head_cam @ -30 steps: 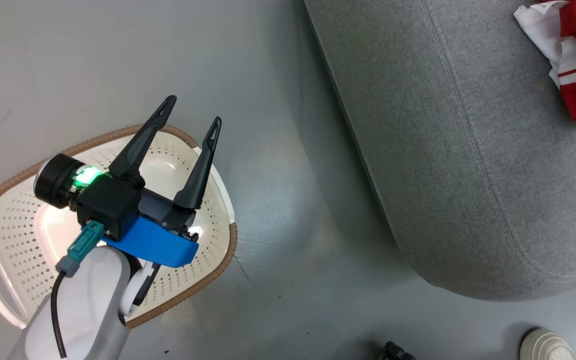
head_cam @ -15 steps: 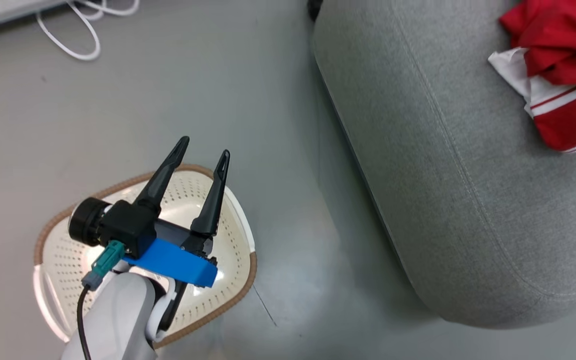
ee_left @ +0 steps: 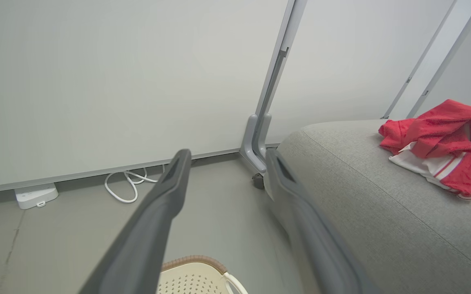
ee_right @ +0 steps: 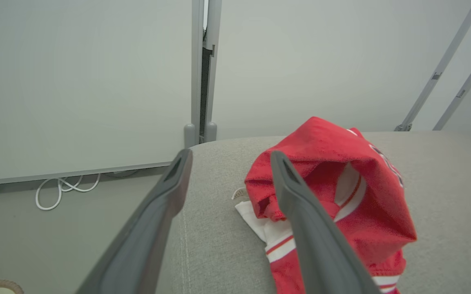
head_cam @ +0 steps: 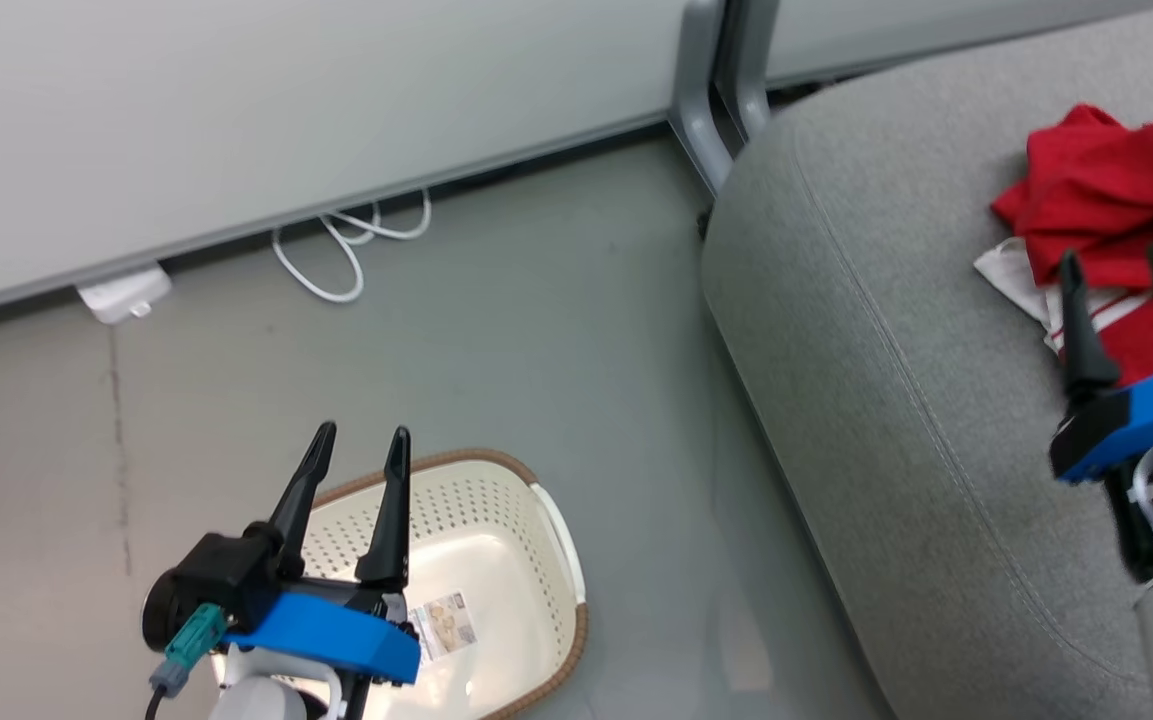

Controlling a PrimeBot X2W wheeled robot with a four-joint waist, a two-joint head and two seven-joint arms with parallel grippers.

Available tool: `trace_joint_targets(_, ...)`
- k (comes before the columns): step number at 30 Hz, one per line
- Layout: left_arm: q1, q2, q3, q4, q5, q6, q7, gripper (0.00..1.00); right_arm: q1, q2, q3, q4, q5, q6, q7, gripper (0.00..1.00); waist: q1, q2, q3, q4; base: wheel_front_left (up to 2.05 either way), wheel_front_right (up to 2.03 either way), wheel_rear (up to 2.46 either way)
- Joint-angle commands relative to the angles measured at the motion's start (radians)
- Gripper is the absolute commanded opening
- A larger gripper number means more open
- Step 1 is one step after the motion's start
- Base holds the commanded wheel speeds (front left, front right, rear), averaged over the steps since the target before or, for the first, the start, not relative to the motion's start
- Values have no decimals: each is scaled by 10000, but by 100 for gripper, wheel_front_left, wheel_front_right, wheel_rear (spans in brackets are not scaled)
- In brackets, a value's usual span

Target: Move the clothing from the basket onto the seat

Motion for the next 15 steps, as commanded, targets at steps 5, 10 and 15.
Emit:
trace_joint_targets(5,655,-225,621,49,151,-74,-45,100,1470,555,431,-1374,219,1,391,100,2,0,-1102,794,0,0,0)
trace_joint_targets(10,1176,-386,1178,93,272,-113,-44,100,2671,937,875,-2555,125,1,794,100,2,0,-1604,1132,0,0,0)
trace_joint_targets(15,1575,-538,1610,157,306,-118,-46,100,3621,1363,1037,-3216,-42,1,1009,100,2,0,-2006,1511,0,0,0)
